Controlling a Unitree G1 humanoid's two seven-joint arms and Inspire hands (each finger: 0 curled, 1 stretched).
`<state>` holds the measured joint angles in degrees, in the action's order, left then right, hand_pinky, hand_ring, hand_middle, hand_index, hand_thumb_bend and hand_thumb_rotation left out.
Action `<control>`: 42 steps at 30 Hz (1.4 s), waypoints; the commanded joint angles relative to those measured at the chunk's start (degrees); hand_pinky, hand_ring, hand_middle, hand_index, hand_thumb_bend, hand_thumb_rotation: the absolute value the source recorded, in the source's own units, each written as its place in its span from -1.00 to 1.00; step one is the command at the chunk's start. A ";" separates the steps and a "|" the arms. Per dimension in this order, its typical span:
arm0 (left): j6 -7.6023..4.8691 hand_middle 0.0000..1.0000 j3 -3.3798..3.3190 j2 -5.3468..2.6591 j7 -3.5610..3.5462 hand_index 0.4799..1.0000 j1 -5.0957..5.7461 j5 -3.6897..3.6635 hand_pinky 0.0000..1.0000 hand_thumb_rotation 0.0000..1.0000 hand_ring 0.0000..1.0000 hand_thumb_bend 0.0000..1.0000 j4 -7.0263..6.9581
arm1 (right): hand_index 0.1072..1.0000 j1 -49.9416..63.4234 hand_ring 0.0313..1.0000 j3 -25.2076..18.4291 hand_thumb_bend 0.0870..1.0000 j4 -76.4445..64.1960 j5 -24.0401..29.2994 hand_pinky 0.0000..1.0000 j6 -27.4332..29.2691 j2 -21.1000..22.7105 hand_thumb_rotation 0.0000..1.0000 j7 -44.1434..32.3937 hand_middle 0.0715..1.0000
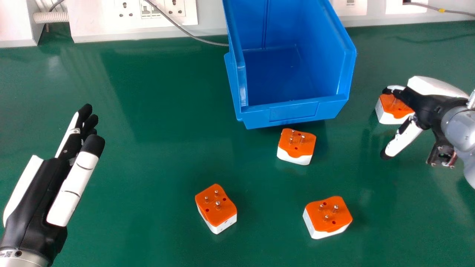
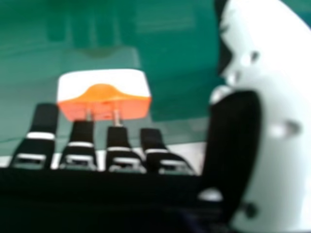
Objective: Pick all objects and put in blue box
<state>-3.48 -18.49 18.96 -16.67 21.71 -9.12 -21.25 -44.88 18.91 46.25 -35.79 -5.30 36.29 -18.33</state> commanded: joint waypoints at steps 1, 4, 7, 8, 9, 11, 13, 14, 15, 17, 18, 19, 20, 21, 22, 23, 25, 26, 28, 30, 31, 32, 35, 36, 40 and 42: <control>-0.23 1.00 -0.92 0.39 -0.26 1.00 0.36 -0.57 0.91 0.93 0.99 0.44 -1.55 | 0.82 -1.32 0.85 -0.31 0.13 -0.12 0.45 0.61 0.16 0.12 -1.00 0.69 0.89; -0.37 1.00 -1.04 0.34 -0.34 1.00 0.32 -0.58 0.91 0.93 0.99 0.42 -1.47 | 0.82 -1.41 0.83 -0.56 0.13 0.16 0.79 0.59 0.32 0.07 -1.00 1.00 0.89; -0.59 1.00 -1.12 0.30 -0.43 1.00 0.39 -0.46 0.91 0.93 0.99 0.41 -1.27 | 0.81 -1.49 0.83 -0.56 0.13 0.16 0.75 0.58 0.09 0.14 -1.00 1.15 0.90; -0.57 1.00 -1.13 0.28 -0.43 1.00 0.40 -0.43 0.91 0.93 0.99 0.41 -1.27 | 0.81 -1.51 0.83 -0.50 0.13 0.24 0.68 0.58 0.16 0.18 -1.00 1.27 0.90; -0.49 1.00 -1.14 0.26 -0.41 1.00 0.42 -0.39 0.91 0.93 0.99 0.40 -1.30 | 0.81 -1.48 0.84 -0.34 0.13 0.04 0.50 0.59 0.28 0.30 -1.00 1.22 0.90; -0.22 1.00 -1.11 0.23 -0.29 1.00 0.43 -0.26 0.91 0.93 0.99 0.40 -1.45 | 0.81 -1.62 0.83 -0.04 0.13 -0.26 0.11 0.60 0.32 0.53 -1.00 1.01 0.90; 0.00 1.00 -1.08 0.23 -0.19 1.00 0.45 -0.17 0.92 0.94 0.99 0.40 -1.59 | 0.81 -2.01 0.84 0.14 0.13 0.17 -0.12 0.62 0.35 0.46 -1.00 1.13 0.90; 0.08 1.00 -1.08 0.22 -0.17 1.00 0.44 -0.15 0.92 0.94 0.99 0.41 -1.65 | 0.81 -2.14 0.85 0.18 0.13 0.41 -0.17 0.63 0.41 0.40 -1.00 1.25 0.90; 0.20 1.00 -1.08 0.20 -0.13 1.00 0.50 -0.13 0.92 0.94 0.99 0.41 -1.79 | 0.81 -2.20 0.85 0.06 0.13 0.61 0.00 0.63 0.48 0.34 -1.00 1.35 0.90; 0.24 1.00 -1.10 0.17 -0.13 1.00 0.64 -0.12 0.92 0.94 0.99 0.42 -1.96 | 0.81 -2.29 0.86 -0.14 0.13 0.89 0.29 0.62 0.40 0.18 -1.00 1.50 0.90; 0.30 1.00 -1.09 0.15 -0.12 1.00 0.68 -0.13 0.92 0.94 0.99 0.42 -2.09 | 0.82 -2.32 0.80 -0.22 0.12 1.05 0.39 0.53 0.31 0.06 -1.00 1.69 0.89; 0.30 1.00 -1.09 0.14 -0.11 1.00 0.71 -0.13 0.92 0.94 0.99 0.42 -2.14 | 0.82 -2.31 0.80 -0.24 0.12 1.14 0.43 0.53 0.35 -0.02 -1.00 1.94 0.89; 0.26 1.00 -1.10 0.13 -0.11 1.00 0.69 -0.14 0.92 0.94 0.99 0.43 -2.13 | 0.82 -2.23 0.81 -0.24 0.12 1.04 0.46 0.53 0.45 0.02 -1.00 2.06 0.89; 0.19 1.00 -1.09 0.11 -0.11 1.00 0.68 -0.15 0.92 0.94 0.99 0.43 -2.09 | 0.82 -2.05 0.81 -0.16 0.12 0.63 0.38 0.53 0.55 0.22 -1.00 2.02 0.89; 0.10 1.00 -1.07 0.10 -0.12 1.00 0.68 -0.15 0.92 0.94 0.99 0.44 -2.05 | 0.82 -2.03 0.70 -0.13 0.11 0.41 0.37 0.40 0.65 0.38 -1.00 1.90 0.83; -0.01 1.00 -1.07 0.07 -0.15 1.00 0.76 -0.15 0.92 0.94 0.99 0.44 -2.02 | 0.82 -1.95 0.70 -0.13 0.11 0.20 0.38 0.40 0.67 0.49 -1.00 1.81 0.83; -0.05 1.00 -1.03 0.04 -0.16 1.00 0.82 -0.13 0.92 0.94 0.98 0.44 -2.06 | 0.82 -1.99 0.77 -0.26 0.11 -0.20 0.45 0.52 0.68 0.80 -1.00 1.51 0.86; 0.01 1.00 -1.00 0.01 -0.13 1.00 0.84 -0.13 0.91 0.95 0.98 0.44 -2.16 | 0.82 -2.06 0.79 -0.33 0.11 -0.50 0.46 0.54 0.55 0.98 -1.00 1.29 0.87; 0.01 1.00 -0.94 -0.03 -0.13 1.00 0.84 -0.14 0.91 0.95 0.98 0.45 -2.23 | 0.82 -2.19 0.81 -0.34 0.11 -0.85 0.28 0.57 0.46 1.26 -1.00 1.18 0.87; -0.14 0.99 -0.95 -0.04 -0.20 1.00 0.90 -0.14 0.91 0.95 0.98 0.46 -2.16 | 0.82 -2.50 0.85 -0.22 0.11 -0.53 0.02 0.63 0.45 1.26 -1.00 1.52 0.89; -0.22 0.99 -0.94 -0.06 -0.24 1.00 0.93 -0.15 0.91 0.95 0.98 0.48 -2.11 | 0.82 -2.60 0.86 -0.26 0.11 -0.45 0.01 0.65 0.46 1.27 -1.00 1.64 0.89; -0.19 0.99 -0.92 -0.07 -0.24 1.00 0.92 -0.16 0.91 0.94 0.98 0.50 -2.13 | 0.82 -2.63 0.87 -0.39 0.12 -0.56 0.08 0.67 0.39 1.28 -1.00 1.70 0.89; 0.12 0.99 -0.86 -0.06 -0.14 1.00 0.70 -0.17 0.91 0.94 0.98 0.51 -2.10 | 0.82 -2.56 0.88 -0.62 0.11 -1.05 0.14 0.70 0.23 1.45 -1.00 1.77 0.89; 0.15 0.99 -0.86 -0.04 -0.13 1.00 0.67 -0.16 0.91 0.94 0.98 0.52 -2.09 | 0.82 -2.64 0.88 -0.64 0.12 -0.91 0.16 0.70 0.25 1.45 -1.00 1.79 0.90; 0.11 0.99 -0.84 -0.01 -0.19 1.00 0.89 -0.05 0.91 0.94 0.97 0.56 -2.24 | 0.83 -2.73 0.89 -0.71 0.12 -0.71 0.10 0.71 0.23 1.43 -1.00 2.14 0.91; 0.23 0.99 -0.86 0.04 -0.21 1.00 0.83 -0.11 0.91 0.93 0.97 0.59 -2.32 | 0.83 -2.90 0.89 -0.64 0.12 -0.36 -0.02 0.71 0.36 1.45 -1.00 2.37 0.91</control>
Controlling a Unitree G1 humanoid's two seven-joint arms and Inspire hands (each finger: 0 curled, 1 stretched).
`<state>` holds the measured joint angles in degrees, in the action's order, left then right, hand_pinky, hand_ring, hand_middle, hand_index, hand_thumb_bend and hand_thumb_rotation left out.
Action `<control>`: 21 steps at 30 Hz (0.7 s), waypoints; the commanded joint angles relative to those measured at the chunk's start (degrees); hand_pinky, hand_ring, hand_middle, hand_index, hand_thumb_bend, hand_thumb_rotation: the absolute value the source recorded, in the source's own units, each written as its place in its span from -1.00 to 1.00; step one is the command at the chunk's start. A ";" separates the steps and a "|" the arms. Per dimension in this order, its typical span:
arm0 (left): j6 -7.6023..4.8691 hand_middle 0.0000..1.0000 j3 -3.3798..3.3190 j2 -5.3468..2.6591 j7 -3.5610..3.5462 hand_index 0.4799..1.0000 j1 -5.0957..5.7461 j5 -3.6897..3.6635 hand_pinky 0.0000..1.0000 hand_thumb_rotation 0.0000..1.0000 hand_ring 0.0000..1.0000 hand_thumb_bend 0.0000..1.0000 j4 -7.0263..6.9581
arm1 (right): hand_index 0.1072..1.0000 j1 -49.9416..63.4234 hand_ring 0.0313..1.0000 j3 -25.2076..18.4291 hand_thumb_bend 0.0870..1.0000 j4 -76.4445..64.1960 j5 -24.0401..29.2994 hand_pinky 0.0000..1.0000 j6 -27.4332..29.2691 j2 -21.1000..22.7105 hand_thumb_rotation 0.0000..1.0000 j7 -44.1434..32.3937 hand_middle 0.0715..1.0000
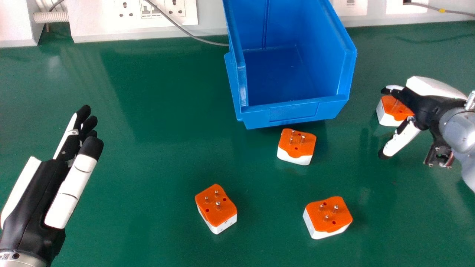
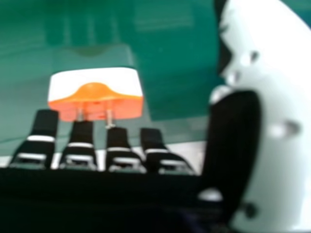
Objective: Pick all objects and put in blue box
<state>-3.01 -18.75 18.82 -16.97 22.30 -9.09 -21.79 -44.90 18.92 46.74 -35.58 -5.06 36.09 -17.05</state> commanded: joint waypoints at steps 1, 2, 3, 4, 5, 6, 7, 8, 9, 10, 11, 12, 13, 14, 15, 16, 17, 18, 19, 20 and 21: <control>-0.26 0.99 -0.66 0.23 0.04 1.00 0.19 -0.22 0.91 0.93 0.97 0.60 -1.70 | 0.83 -2.88 0.89 -0.64 0.12 -0.90 -0.28 0.71 0.19 1.73 -1.00 1.15 0.91; -0.38 0.99 -0.71 0.27 -0.04 1.00 0.17 -0.28 0.91 0.93 0.97 0.60 -1.57 | 0.83 -2.93 0.89 -0.67 0.12 -0.90 -0.29 0.71 0.23 1.81 -1.00 1.21 0.91; -0.52 0.99 -0.76 0.29 -0.12 1.00 0.21 -0.32 0.91 0.93 0.97 0.60 -1.46 | 0.83 -2.93 0.89 -0.73 0.12 -0.96 -0.29 0.71 0.18 1.87 -1.00 1.30 0.91; -0.62 0.99 -0.81 0.34 -0.18 1.00 0.21 -0.33 0.92 0.93 0.97 0.60 -1.35 | 0.83 -2.93 0.89 -0.78 0.12 -1.01 -0.31 0.71 0.06 1.91 -1.00 1.37 0.92; -0.67 0.99 -0.83 0.38 -0.22 1.00 0.18 -0.30 0.92 0.93 0.97 0.60 -1.24 | 0.83 -3.03 0.89 -0.79 0.12 -0.91 -0.35 0.71 -0.15 1.90 -1.00 1.46 0.92; -0.71 0.99 -0.87 0.44 -0.25 1.00 0.14 -0.27 0.92 0.93 0.97 0.60 -1.09 | 0.83 -3.13 0.89 -0.82 0.12 -0.81 -0.39 0.71 -0.41 1.87 -1.00 1.52 0.92; -0.75 0.99 -0.89 0.47 -0.27 1.00 0.14 -0.22 0.92 0.92 0.98 0.60 -0.97 | 0.83 -3.19 0.89 -0.87 0.12 -0.82 -0.39 0.71 -0.70 1.85 -1.00 1.56 0.92; -0.68 0.99 -0.89 0.45 -0.23 1.00 0.15 -0.16 0.92 0.92 0.98 0.60 -0.95 | 0.83 -3.19 0.89 -0.93 0.12 -0.92 -0.41 0.71 -0.93 1.87 -1.00 1.61 0.92; -0.56 0.99 -0.87 0.43 -0.19 1.00 0.18 -0.13 0.92 0.92 0.98 0.60 -1.02 | 0.83 -3.21 0.88 -0.95 0.13 -0.97 -0.43 0.70 -1.03 1.90 -1.00 1.67 0.92; -0.47 0.99 -0.88 0.43 -0.17 1.00 0.26 -0.10 0.92 0.92 0.98 0.60 -1.13 | 0.83 -3.31 0.88 -0.98 0.13 -0.82 -0.44 0.70 -1.10 1.89 -1.00 1.78 0.92; -0.40 0.99 -0.89 0.44 -0.17 1.00 0.33 -0.08 0.92 0.92 0.98 0.60 -1.22 | 0.83 -3.50 0.88 -0.99 0.13 -0.50 -0.46 0.70 -1.16 1.82 -1.00 1.91 0.92; -0.35 0.99 -0.93 0.50 -0.19 1.00 0.42 -0.05 0.92 0.92 0.98 0.60 -1.30 | 0.83 -3.66 0.88 -1.01 0.13 -0.29 -0.47 0.69 -1.20 1.78 -1.00 2.00 0.92; -0.32 0.99 -0.96 0.54 -0.21 1.00 0.47 -0.02 0.92 0.92 0.98 0.60 -1.34 | 0.83 -3.76 0.88 -1.01 0.14 -0.16 -0.46 0.69 -1.23 1.76 -1.00 2.06 0.92; -0.24 0.99 -0.98 0.57 -0.20 1.00 0.54 0.01 0.92 0.92 0.97 0.60 -1.40 | 0.83 -3.75 0.88 -1.06 0.14 -0.27 -0.43 0.69 -1.30 1.82 -1.00 2.11 0.92; -0.07 0.99 -0.97 0.59 -0.17 1.00 0.62 0.06 0.92 0.92 0.97 0.60 -1.56 | 0.83 -3.73 0.88 -1.10 0.14 -0.38 -0.39 0.69 -1.24 1.87 -1.00 2.19 0.92; 0.05 0.99 -0.96 0.60 -0.15 1.00 0.67 0.09 0.92 0.92 0.97 0.60 -1.66 | 0.83 -3.72 0.88 -1.12 0.14 -0.44 -0.36 0.69 -1.19 1.91 -1.00 2.26 0.92; 0.14 0.99 -0.99 0.62 -0.15 1.00 0.77 0.07 0.92 0.92 0.97 0.60 -1.79 | 0.83 -3.80 0.88 -1.12 0.14 -0.17 -0.35 0.70 -1.02 1.85 -1.00 2.51 0.92; 0.19 0.99 -1.03 0.63 -0.18 1.00 0.83 0.01 0.92 0.92 0.97 0.60 -1.85 | 0.84 -3.89 0.88 -1.08 0.14 0.12 -0.37 0.70 -0.90 1.78 -1.00 2.73 0.92; 0.16 0.99 -1.12 0.66 -0.23 1.00 0.97 -0.05 0.92 0.92 0.97 0.60 -1.90 | 0.84 -3.88 0.88 -1.10 0.14 0.23 -0.34 0.70 -0.81 1.74 -1.00 2.96 0.92; 0.14 0.99 -1.17 0.69 -0.25 1.00 1.09 -0.05 0.92 0.92 0.97 0.60 -1.94 | 0.84 -3.89 0.88 -1.08 0.14 0.35 -0.35 0.70 -0.73 1.71 -1.00 3.19 0.92; 0.12 0.99 -1.24 0.70 -0.26 1.00 1.23 -0.04 0.92 0.92 0.97 0.60 -2.02 | 0.84 -3.81 0.88 -1.09 0.14 0.39 -0.31 0.70 -0.60 1.72 -1.00 3.41 0.92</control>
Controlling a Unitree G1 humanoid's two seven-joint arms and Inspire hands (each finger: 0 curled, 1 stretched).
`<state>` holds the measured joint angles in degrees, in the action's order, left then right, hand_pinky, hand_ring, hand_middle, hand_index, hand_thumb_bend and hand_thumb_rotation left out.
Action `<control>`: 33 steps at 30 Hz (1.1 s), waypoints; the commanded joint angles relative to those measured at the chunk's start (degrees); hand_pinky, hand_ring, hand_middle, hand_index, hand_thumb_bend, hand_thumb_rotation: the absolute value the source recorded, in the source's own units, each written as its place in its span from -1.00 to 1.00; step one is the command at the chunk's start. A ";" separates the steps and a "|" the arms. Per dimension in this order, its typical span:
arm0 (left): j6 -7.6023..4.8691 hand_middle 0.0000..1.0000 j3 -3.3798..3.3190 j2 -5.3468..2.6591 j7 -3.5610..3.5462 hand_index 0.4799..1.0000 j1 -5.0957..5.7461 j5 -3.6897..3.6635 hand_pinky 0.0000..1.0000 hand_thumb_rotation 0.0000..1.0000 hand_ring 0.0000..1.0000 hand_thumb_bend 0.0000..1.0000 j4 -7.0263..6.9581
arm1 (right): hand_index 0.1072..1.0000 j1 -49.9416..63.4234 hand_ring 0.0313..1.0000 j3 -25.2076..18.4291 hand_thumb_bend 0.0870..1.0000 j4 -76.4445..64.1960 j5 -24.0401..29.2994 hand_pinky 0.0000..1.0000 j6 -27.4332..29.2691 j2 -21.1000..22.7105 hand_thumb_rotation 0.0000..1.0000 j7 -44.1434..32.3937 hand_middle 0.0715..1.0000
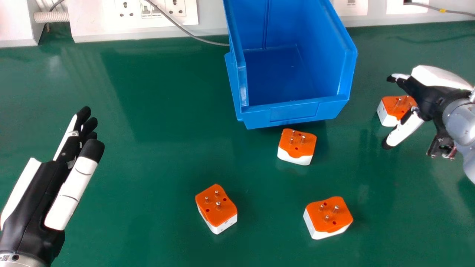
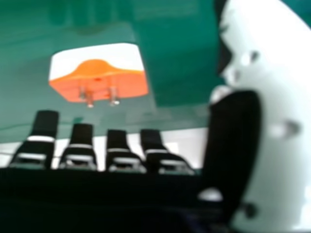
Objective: Pick all objects and put in blue box
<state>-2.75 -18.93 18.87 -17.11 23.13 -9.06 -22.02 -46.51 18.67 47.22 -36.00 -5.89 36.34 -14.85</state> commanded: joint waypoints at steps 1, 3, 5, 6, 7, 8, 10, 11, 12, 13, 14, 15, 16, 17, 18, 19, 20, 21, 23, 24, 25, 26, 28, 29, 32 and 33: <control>-0.17 0.99 -1.07 0.64 -0.11 1.00 0.48 -0.05 0.92 0.92 0.97 0.61 -1.83 | 0.84 -2.19 0.88 -0.87 0.14 0.09 0.18 0.71 0.38 1.45 -1.00 1.41 0.92; -0.21 0.99 -1.08 0.59 -0.09 1.00 0.62 -0.03 0.92 0.92 0.97 0.61 -1.94 | 0.84 -2.13 0.89 -0.87 0.14 0.21 0.24 0.71 0.54 1.46 -1.00 1.58 0.92; -0.10 0.99 -1.19 0.55 -0.07 1.00 0.88 -0.10 0.92 0.92 0.97 0.61 -2.24 | 0.85 -2.09 0.89 -0.73 0.14 0.18 0.10 0.71 0.47 1.51 -1.00 1.56 0.93; -0.05 0.99 -1.23 0.54 -0.07 1.00 0.94 -0.11 0.92 0.92 0.97 0.62 -2.33 | 0.85 -2.09 0.89 -0.69 0.15 0.17 0.06 0.72 0.45 1.52 -1.00 1.55 0.93; -0.08 0.99 -1.44 0.50 -0.17 1.00 1.35 -0.30 0.92 0.91 0.97 0.62 -2.64 | 0.85 -2.00 0.89 -0.67 0.15 0.13 0.02 0.72 0.43 1.54 -1.00 1.55 0.93; -0.14 0.99 -1.63 0.39 -0.25 1.00 1.72 -0.55 0.91 0.91 0.97 0.62 -2.92 | 0.85 -2.17 0.89 -0.46 0.15 0.72 -0.14 0.72 0.59 1.43 -1.00 1.74 0.93; -0.25 0.99 -1.89 0.19 -0.42 1.00 2.26 -0.82 0.91 0.91 0.97 0.63 -3.25 | 0.85 -2.67 0.89 0.05 0.15 1.99 -0.52 0.72 0.87 1.12 -1.00 2.09 0.93; -0.33 0.99 -1.98 0.15 -0.50 1.00 2.41 -0.86 0.91 0.91 0.97 0.63 -3.28 | 0.86 -2.85 0.90 0.23 0.16 2.32 -0.65 0.72 0.89 1.03 -1.00 2.12 0.93; -0.47 0.99 -2.19 0.11 -0.66 1.00 2.78 -1.03 0.91 0.91 0.97 0.64 -3.43 | 0.86 -2.81 0.90 0.28 0.16 2.22 -0.71 0.72 0.74 1.02 -1.00 2.00 0.93; -0.59 0.99 -2.41 0.08 -0.81 1.00 3.29 -1.18 0.91 0.91 0.97 0.64 -3.67 | 0.86 -2.71 0.90 0.29 0.16 2.05 -0.70 0.72 0.57 1.00 -1.00 1.84 0.93; -0.75 0.99 -2.67 0.13 -1.13 1.00 3.77 -1.49 0.91 0.91 0.97 0.64 -3.81 | 0.86 -2.66 0.90 0.32 0.16 1.94 -0.67 0.72 0.33 0.94 -1.00 1.63 0.93; -0.93 0.99 -2.96 0.23 -1.61 1.00 4.24 -1.97 0.91 0.91 0.97 0.64 -3.95 | 0.86 -2.60 0.90 0.34 0.16 1.89 -0.65 0.72 0.13 0.87 -1.00 1.47 0.93; -1.25 0.99 -3.28 0.38 -2.22 1.00 4.53 -2.50 0.91 0.91 0.97 0.63 -3.89 | 0.86 -2.54 0.90 0.38 0.16 1.93 -0.64 0.72 0.02 0.83 -1.00 1.38 0.93; -1.69 0.99 -3.60 0.52 -2.87 1.00 4.74 -3.04 0.91 0.91 0.97 0.61 -3.74 | 0.86 -2.53 0.90 0.39 0.16 2.11 -0.61 0.72 -0.11 0.74 -1.00 1.33 0.93; -2.14 0.99 -3.93 0.64 -3.49 1.00 4.93 -3.60 0.91 0.91 0.97 0.61 -3.54 | 0.86 -2.46 0.90 0.42 0.16 2.24 -0.58 0.72 -0.12 0.69 -1.00 1.28 0.93; -2.48 0.99 -4.15 0.71 -3.99 1.00 5.00 -4.06 0.91 0.91 0.97 0.58 -3.33 | 0.86 -2.43 0.90 0.46 0.16 2.51 -0.53 0.72 0.04 0.65 -1.00 1.29 0.93; -2.78 0.99 -4.43 0.69 -4.47 1.00 5.15 -4.51 0.91 0.91 0.98 0.55 -3.21 | 0.86 -2.23 0.90 0.47 0.16 2.39 -0.48 0.72 0.12 0.68 -1.00 1.21 0.93; -3.05 1.00 -4.66 0.64 -4.86 1.00 5.28 -4.86 0.90 0.90 0.98 0.51 -3.11 | 0.86 -2.04 0.90 0.49 0.16 2.26 -0.43 0.72 0.20 0.69 -1.00 1.16 0.93; -3.65 1.00 -5.08 0.54 -5.49 1.00 5.60 -5.26 0.90 0.89 0.98 0.47 -2.93 | 0.86 -1.77 0.90 0.49 0.16 2.30 -0.31 0.71 0.43 0.65 -1.00 1.20 0.93; -4.00 1.00 -5.28 0.53 -5.70 1.00 5.79 -5.25 0.89 0.89 0.98 0.46 -2.91 | 0.86 -1.75 0.90 0.48 0.16 2.64 -0.21 0.72 0.64 0.59 -1.00 1.26 0.93; -4.26 1.00 -5.49 0.49 -5.88 1.00 6.02 -5.29 0.89 0.89 0.98 0.45 -2.97 | 0.85 -1.75 0.90 0.55 0.16 2.99 -0.22 0.72 0.72 0.48 -1.00 1.32 0.93; -4.41 1.00 -5.68 0.42 -5.96 1.00 6.23 -5.30 0.89 0.89 0.98 0.44 -3.06 | 0.85 -1.76 0.90 0.66 0.16 3.25 -0.27 0.72 0.78 0.37 -1.00 1.36 0.93; -4.53 1.00 -5.96 0.27 -6.04 1.00 6.58 -5.40 0.89 0.89 0.98 0.42 -3.25 | 0.85 -1.56 0.91 0.77 0.16 2.99 -0.35 0.73 0.71 0.33 -1.00 1.22 0.93; -4.49 1.00 -6.08 0.20 -6.03 1.00 6.73 -5.42 0.89 0.89 0.98 0.42 -3.36 | 0.85 -1.52 0.91 0.77 0.16 3.00 -0.28 0.73 0.67 0.27 -1.00 1.11 0.93; -4.36 1.00 -6.18 0.02 -5.95 1.00 6.97 -5.44 0.88 0.89 0.98 0.42 -3.57 | 0.84 -1.85 0.91 0.77 0.15 3.84 0.08 0.74 0.67 0.01 -1.00 1.00 0.93; -4.34 1.00 -6.20 -0.04 -5.93 1.00 7.01 -5.51 0.88 0.89 0.98 0.42 -3.63 | 0.84 -1.96 0.91 0.86 0.15 3.97 0.09 0.74 0.55 -0.05 -1.00 0.89 0.92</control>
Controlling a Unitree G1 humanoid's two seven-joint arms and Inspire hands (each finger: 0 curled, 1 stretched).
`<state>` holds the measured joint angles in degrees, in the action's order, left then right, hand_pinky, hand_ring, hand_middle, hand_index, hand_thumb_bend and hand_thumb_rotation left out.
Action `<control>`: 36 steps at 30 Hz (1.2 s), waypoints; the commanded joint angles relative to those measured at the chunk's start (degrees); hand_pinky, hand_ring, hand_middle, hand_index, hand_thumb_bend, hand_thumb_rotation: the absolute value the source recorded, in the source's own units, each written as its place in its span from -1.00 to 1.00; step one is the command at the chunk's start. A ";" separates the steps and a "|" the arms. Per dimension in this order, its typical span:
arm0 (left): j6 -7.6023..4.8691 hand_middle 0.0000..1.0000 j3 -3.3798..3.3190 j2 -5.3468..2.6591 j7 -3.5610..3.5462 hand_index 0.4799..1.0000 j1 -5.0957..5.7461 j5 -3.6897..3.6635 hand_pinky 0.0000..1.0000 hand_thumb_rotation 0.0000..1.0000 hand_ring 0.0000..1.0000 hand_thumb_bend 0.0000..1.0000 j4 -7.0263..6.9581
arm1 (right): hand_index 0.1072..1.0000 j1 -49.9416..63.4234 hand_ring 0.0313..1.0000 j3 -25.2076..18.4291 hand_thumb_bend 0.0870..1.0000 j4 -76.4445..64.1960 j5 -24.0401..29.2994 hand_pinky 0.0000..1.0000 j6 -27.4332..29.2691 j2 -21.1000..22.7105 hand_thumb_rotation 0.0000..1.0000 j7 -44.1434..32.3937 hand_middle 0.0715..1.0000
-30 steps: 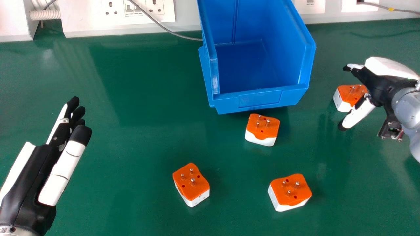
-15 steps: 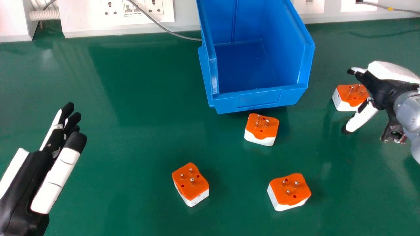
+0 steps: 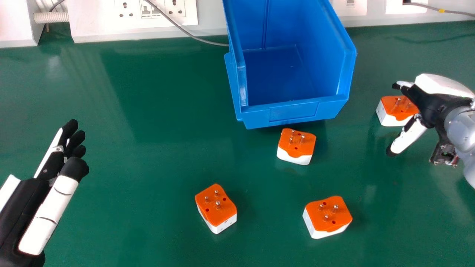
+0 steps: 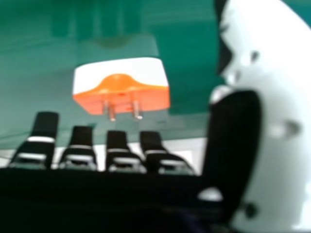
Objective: Pick all objects and put in blue box
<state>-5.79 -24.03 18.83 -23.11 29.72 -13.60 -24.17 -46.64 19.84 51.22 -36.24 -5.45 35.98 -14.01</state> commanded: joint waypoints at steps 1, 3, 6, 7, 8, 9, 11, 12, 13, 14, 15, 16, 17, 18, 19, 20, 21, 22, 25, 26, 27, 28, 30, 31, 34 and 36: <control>-1.27 1.00 -1.13 -0.10 0.08 1.00 0.57 -1.07 0.88 0.89 0.98 0.41 -1.66 | 0.84 -1.90 0.91 -0.21 0.15 0.12 0.31 0.74 0.04 0.28 -1.00 0.01 0.92; -1.15 1.00 -1.19 -0.26 0.11 1.00 0.83 -1.30 0.87 0.89 0.98 0.39 -1.98 | 0.83 -1.87 0.91 -0.11 0.15 0.09 0.26 0.75 -0.05 0.32 -1.00 -0.14 0.92; -0.96 1.00 -1.22 -0.42 0.18 1.00 1.05 -1.46 0.87 0.89 0.98 0.37 -2.29 | 0.83 -1.80 0.91 -0.25 0.15 0.21 0.41 0.76 -0.17 0.26 -1.00 -0.16 0.92; -0.92 1.00 -1.22 -0.47 0.20 1.00 1.08 -1.46 0.87 0.89 0.98 0.37 -2.34 | 0.83 -1.68 0.91 -0.37 0.14 0.27 0.57 0.76 -0.13 0.24 -1.00 -0.14 0.92; -0.80 1.00 -1.20 -0.53 0.25 1.00 1.17 -1.48 0.87 0.89 0.98 0.37 -2.54 | 0.83 -1.59 0.91 -0.40 0.14 0.40 0.62 0.75 -0.06 0.24 -1.00 -0.06 0.92; -0.71 1.00 -1.18 -0.57 0.29 1.00 1.23 -1.49 0.87 0.89 0.98 0.37 -2.69 | 0.83 -1.53 0.91 -0.39 0.14 0.46 0.66 0.75 0.00 0.26 -1.00 -0.02 0.92; -0.63 1.00 -1.13 -0.67 0.40 1.00 1.42 -1.48 0.87 0.89 0.98 0.37 -3.02 | 0.82 -1.54 0.92 -0.49 0.14 0.66 0.79 0.74 -0.41 0.14 -1.00 0.05 0.92; -0.62 1.00 -1.11 -0.70 0.44 1.00 1.49 -1.48 0.87 0.89 0.98 0.37 -3.14 | 0.82 -1.51 0.92 -0.53 0.14 0.67 0.83 0.74 -0.60 0.10 -1.00 0.08 0.92; -0.58 1.00 -1.12 -0.72 0.46 1.00 1.58 -1.54 0.87 0.89 0.98 0.37 -3.29 | 0.81 -1.58 0.80 -0.48 0.14 0.82 0.84 0.61 -0.72 0.04 -1.00 0.02 0.85; -0.58 1.00 -1.13 -0.78 0.47 1.00 1.72 -1.60 0.87 0.89 0.98 0.37 -3.48 | 0.81 -1.67 0.75 -0.52 0.14 0.87 0.94 0.50 -1.05 -0.03 -1.00 -0.28 0.84; -0.61 1.00 -1.13 -0.81 0.47 1.00 1.81 -1.64 0.87 0.89 0.98 0.37 -3.57 | 0.81 -1.84 0.75 -0.52 0.14 1.04 1.01 0.50 -1.38 -0.16 -1.00 -0.52 0.84; -0.60 1.00 -1.15 -0.80 0.48 1.00 1.83 -1.64 0.87 0.89 0.98 0.37 -3.61 | 0.81 -2.09 0.75 -0.30 0.14 1.40 0.92 0.50 -1.59 -0.34 -1.00 -0.66 0.84; -0.59 1.00 -1.16 -0.78 0.49 1.00 1.84 -1.64 0.87 0.89 0.98 0.37 -3.61 | 0.81 -2.26 0.75 -0.12 0.14 1.64 0.86 0.50 -1.74 -0.45 -1.00 -0.71 0.84; -0.65 1.00 -1.20 -0.80 0.47 1.00 1.96 -1.67 0.87 0.89 0.98 0.38 -3.67 | 0.81 -2.26 0.58 0.05 0.10 1.60 0.80 0.31 -1.71 -0.39 -1.00 -0.83 0.65; -0.70 1.00 -1.23 -0.81 0.47 1.00 2.06 -1.70 0.87 0.89 0.98 0.38 -3.72 | 0.81 -2.24 0.58 0.16 0.10 1.55 0.77 0.31 -1.67 -0.32 -1.00 -0.92 0.65; -0.74 1.00 -1.23 -0.82 0.47 1.00 2.09 -1.72 0.87 0.89 0.98 0.38 -3.68 | 0.80 -2.38 0.41 0.28 0.07 1.72 0.69 0.09 -1.60 -0.29 -1.00 -0.96 0.50; -0.80 1.00 -1.21 -0.82 0.48 1.00 2.08 -1.71 0.87 0.89 0.98 0.38 -3.59 | 0.80 -2.48 0.41 0.38 0.07 1.79 0.61 0.09 -1.70 -0.29 -1.00 -1.04 0.50; -0.85 1.00 -1.23 -0.84 0.47 1.00 2.17 -1.74 0.87 0.89 0.98 0.39 -3.61 | 0.80 -2.44 0.28 0.43 0.05 1.59 0.55 -0.07 -1.90 -0.26 -1.00 -1.16 0.39; -0.80 1.00 -1.28 -0.88 0.45 1.00 2.38 -1.87 0.87 0.89 0.98 0.39 -3.83 | 0.80 -2.42 0.09 0.58 0.02 1.40 0.45 -0.31 -2.18 -0.27 -1.00 -1.30 0.22; -0.75 1.00 -1.27 -0.89 0.48 1.00 2.42 -1.89 0.87 0.89 0.98 0.39 -3.93 | 0.80 -2.45 0.09 0.59 0.02 1.37 0.49 -0.31 -2.15 -0.27 -1.00 -1.39 0.22; -0.64 1.00 -1.30 -0.94 0.53 1.00 2.65 -1.95 0.87 0.89 0.98 0.39 -4.26 | 0.80 -2.30 0.03 0.56 0.01 1.13 0.55 -0.39 -2.14 -0.21 -1.00 -1.43 0.16; -0.51 1.00 -1.33 -0.96 0.59 1.00 2.81 -1.98 0.87 0.89 0.98 0.39 -4.53 | 0.80 -2.26 0.03 0.64 0.01 1.17 0.49 -0.39 -2.11 -0.23 -1.00 -1.39 0.16; -0.33 1.00 -1.42 -0.98 0.65 1.00 3.10 -2.09 0.87 0.89 0.98 0.39 -4.92 | 0.80 -2.19 -0.03 0.60 0.00 1.15 0.56 -0.46 -2.24 -0.24 -1.00 -1.47 0.12; -0.27 1.00 -1.46 -0.99 0.65 1.00 3.19 -2.16 0.87 0.89 0.98 0.40 -4.99 | 0.80 -2.35 -0.07 0.57 -0.01 1.35 0.63 -0.51 -2.36 -0.28 -1.00 -1.60 0.08; -0.09 1.00 -1.73 -1.13 0.57 1.00 3.68 -2.42 0.86 0.89 0.98 0.40 -5.38 | 0.80 -2.14 -0.10 0.56 -0.02 1.05 0.72 -0.55 -2.11 -0.13 -1.00 -1.78 0.05; 0.12 1.00 -1.85 -1.15 0.62 1.00 4.02 -2.55 0.86 0.89 0.98 0.40 -5.85 | 0.80 -2.00 -0.13 0.60 -0.02 0.77 0.72 -0.59 -1.90 -0.01 -1.00 -2.01 0.02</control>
<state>-5.53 -24.98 17.82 -22.93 33.10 -15.65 -28.39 -48.33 20.27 52.73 -35.59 -7.16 35.51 -15.41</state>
